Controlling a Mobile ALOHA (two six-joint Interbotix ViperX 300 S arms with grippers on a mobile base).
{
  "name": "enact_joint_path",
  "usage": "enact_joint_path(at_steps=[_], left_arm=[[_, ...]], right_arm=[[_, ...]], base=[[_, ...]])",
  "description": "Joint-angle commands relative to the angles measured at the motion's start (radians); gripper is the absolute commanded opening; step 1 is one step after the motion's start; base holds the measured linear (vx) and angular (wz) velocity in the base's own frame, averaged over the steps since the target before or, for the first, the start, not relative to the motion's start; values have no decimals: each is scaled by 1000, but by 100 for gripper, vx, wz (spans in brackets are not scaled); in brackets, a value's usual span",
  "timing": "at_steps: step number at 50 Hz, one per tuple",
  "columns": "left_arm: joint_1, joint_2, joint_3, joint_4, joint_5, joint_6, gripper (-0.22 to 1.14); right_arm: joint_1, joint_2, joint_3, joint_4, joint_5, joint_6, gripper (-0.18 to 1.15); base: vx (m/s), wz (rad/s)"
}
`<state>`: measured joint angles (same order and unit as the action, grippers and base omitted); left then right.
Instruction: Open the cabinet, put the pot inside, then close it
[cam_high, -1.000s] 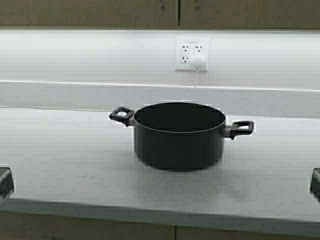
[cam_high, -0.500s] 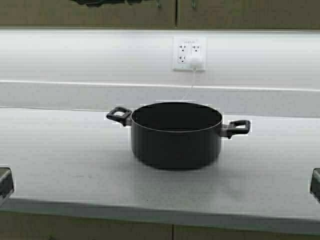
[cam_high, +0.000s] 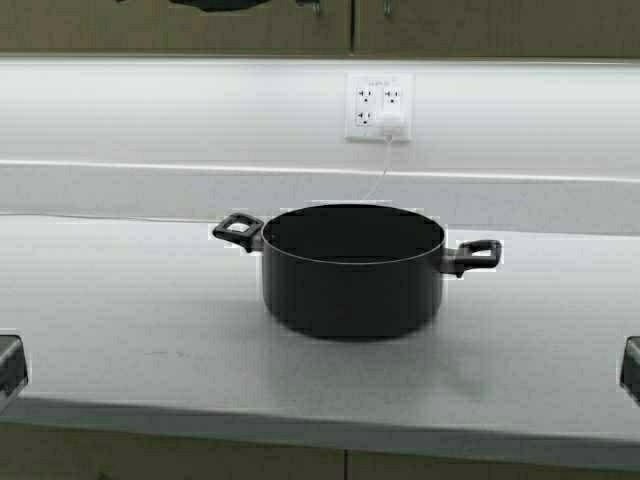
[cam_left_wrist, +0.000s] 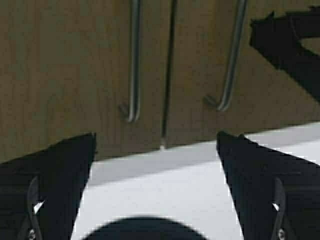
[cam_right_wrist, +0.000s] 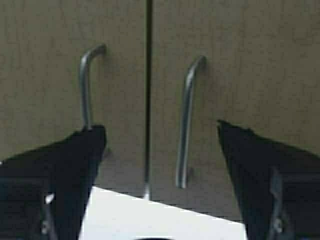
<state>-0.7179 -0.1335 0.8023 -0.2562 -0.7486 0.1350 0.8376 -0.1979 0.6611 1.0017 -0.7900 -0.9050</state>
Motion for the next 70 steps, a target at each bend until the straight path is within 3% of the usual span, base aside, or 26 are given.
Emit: enact_joint_path(at_steps=[1,13,46,52,55,58,62,65,67,70], left_arm=[[-3,23,-48,-12,-28,2,102],[-3,124,-149,-12,-54,11,102],[-2,324,-410,-40,-81,12,101],[-2,348,-440,-75,-84,25,95],[-2,365,-459,-95,-84,46,83],[-2,377,-471,-106,-81,69,60],[-2,391,-483,-107,-77,103,14],[-2,397,-491,-109,-77,112,-13],[-2,397,-492,-109,-77,117,-15],[-2,388,-483,-109,-75,118,-4]], right_arm=[[40,64,-91,183,-115,-129,98],[20,143,-158,178,-166,-28,98],[-83,268,-308,120,-170,-25,97],[-86,291,-334,115,-163,-25,95],[-91,296,-341,115,-163,-25,87],[-94,298,-339,117,-163,-25,71],[-95,298,-336,117,-163,-25,34],[-97,296,-334,117,-163,-28,4],[-97,296,-328,117,-163,-28,-10],[-97,290,-325,121,-161,-28,-5]], base=[[0,0],[0,0],[0,0],[-2,1],[-3,1],[-4,1],[-5,2],[-5,5],[-5,7],[-4,5]])
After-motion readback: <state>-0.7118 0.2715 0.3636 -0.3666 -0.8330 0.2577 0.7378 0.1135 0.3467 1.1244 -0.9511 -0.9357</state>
